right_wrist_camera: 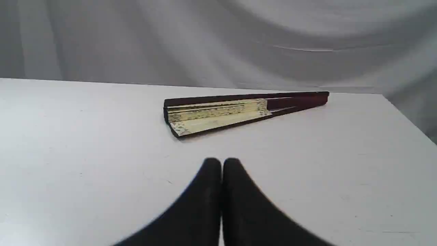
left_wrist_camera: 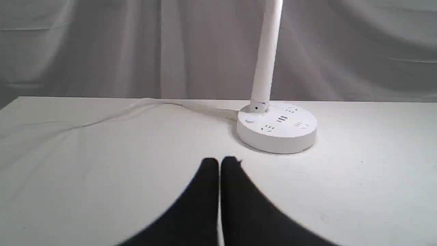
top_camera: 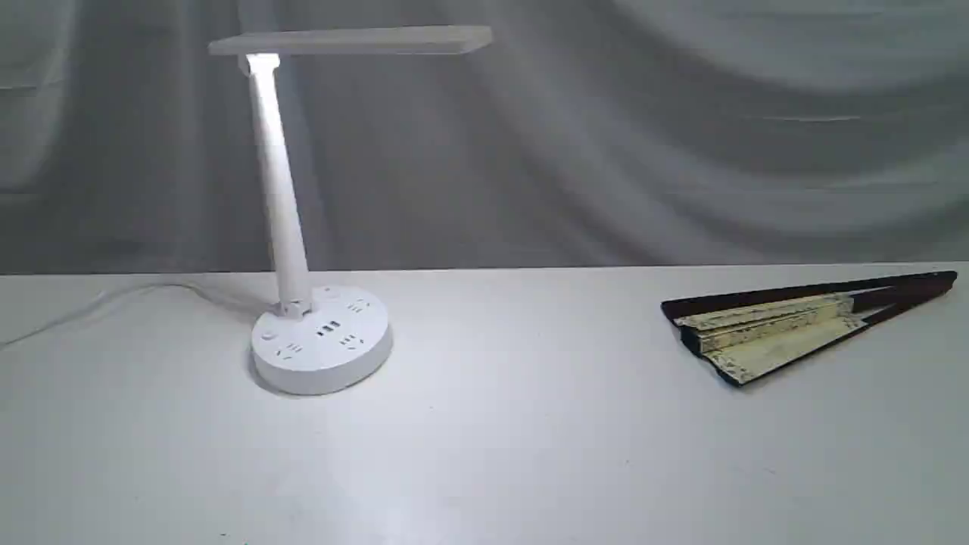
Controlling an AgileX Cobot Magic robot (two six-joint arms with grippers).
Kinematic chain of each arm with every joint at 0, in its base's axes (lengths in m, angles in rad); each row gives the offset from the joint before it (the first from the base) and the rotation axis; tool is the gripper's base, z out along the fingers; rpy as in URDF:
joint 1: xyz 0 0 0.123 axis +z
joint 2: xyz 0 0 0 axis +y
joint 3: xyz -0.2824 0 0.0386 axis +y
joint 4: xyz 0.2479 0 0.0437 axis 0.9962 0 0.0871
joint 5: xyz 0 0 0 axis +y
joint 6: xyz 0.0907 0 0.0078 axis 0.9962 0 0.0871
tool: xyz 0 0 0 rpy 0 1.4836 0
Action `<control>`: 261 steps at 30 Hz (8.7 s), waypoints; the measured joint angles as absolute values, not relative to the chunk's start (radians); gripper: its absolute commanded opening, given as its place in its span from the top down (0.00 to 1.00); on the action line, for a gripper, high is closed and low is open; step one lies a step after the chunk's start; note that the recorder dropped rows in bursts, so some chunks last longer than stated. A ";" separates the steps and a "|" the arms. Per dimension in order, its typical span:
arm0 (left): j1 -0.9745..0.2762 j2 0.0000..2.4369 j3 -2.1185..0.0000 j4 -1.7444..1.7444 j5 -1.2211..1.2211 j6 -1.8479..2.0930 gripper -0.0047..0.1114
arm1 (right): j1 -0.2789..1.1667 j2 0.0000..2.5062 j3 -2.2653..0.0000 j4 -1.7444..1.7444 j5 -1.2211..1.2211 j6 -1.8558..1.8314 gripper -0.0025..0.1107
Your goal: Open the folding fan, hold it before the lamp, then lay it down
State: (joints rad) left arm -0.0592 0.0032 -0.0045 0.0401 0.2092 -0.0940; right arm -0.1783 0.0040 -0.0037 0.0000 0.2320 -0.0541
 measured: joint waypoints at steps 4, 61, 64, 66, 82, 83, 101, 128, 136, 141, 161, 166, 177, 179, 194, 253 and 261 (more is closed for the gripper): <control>-0.059 0.003 -0.004 0.040 0.209 -0.094 0.96 | -0.178 0.004 -0.004 0.000 0.232 -0.054 0.98; -0.059 0.002 -0.324 -0.012 0.351 -0.172 0.96 | -0.178 0.004 -0.197 0.087 0.179 -0.050 0.98; -0.059 0.000 -0.381 -0.012 0.430 -0.172 0.96 | -0.178 0.004 -0.246 0.093 0.252 -0.050 0.98; -0.059 0.000 -0.415 -0.012 0.473 -0.174 0.96 | -0.178 0.004 -0.277 0.095 0.307 -0.050 0.98; -0.059 0.000 -0.495 -0.072 0.538 -0.174 0.96 | -0.178 0.004 -0.345 0.108 0.480 -0.016 0.98; -0.059 0.000 -0.495 -0.074 0.540 -0.174 0.96 | -0.178 0.004 -0.345 0.108 0.480 -0.010 0.98; -0.059 0.368 -0.639 -0.082 0.556 -0.102 0.88 | -0.178 0.360 -0.489 0.118 0.492 0.000 0.91; -0.130 1.042 -0.662 -0.142 0.556 0.044 0.72 | -0.178 1.147 -0.857 0.137 0.551 -0.053 0.56; -0.222 1.181 -0.715 -0.143 0.554 0.047 0.72 | -0.178 1.343 -0.997 0.158 0.643 -0.077 0.56; -0.258 1.271 -0.732 -0.143 0.539 0.049 0.72 | -0.178 1.444 -1.104 0.165 0.696 -0.087 0.56; -0.262 1.434 -0.766 -0.146 0.511 0.070 0.72 | -0.178 1.641 -1.159 0.183 0.745 -0.121 0.56; -0.262 1.443 -0.768 -0.150 0.518 0.074 0.72 | -0.178 1.681 -1.159 0.183 0.745 -0.125 0.55; -0.262 1.444 -0.770 -0.162 0.522 0.101 0.72 | -0.180 1.774 -1.264 0.187 0.828 -0.132 0.45; -0.262 1.444 -0.770 -0.167 0.522 0.104 0.72 | -0.180 1.793 -1.311 0.190 0.864 -0.132 0.45; -0.262 1.444 -0.770 -0.173 0.522 0.110 0.72 | -0.180 1.981 -1.623 0.202 1.038 -0.126 0.45; -0.262 1.445 -0.770 -0.173 0.525 0.113 0.72 | -0.221 2.468 -1.928 0.573 0.613 -1.096 0.34; -0.262 1.445 -0.770 -0.173 0.528 0.115 0.72 | -0.221 2.469 -1.930 0.506 0.641 -1.184 0.34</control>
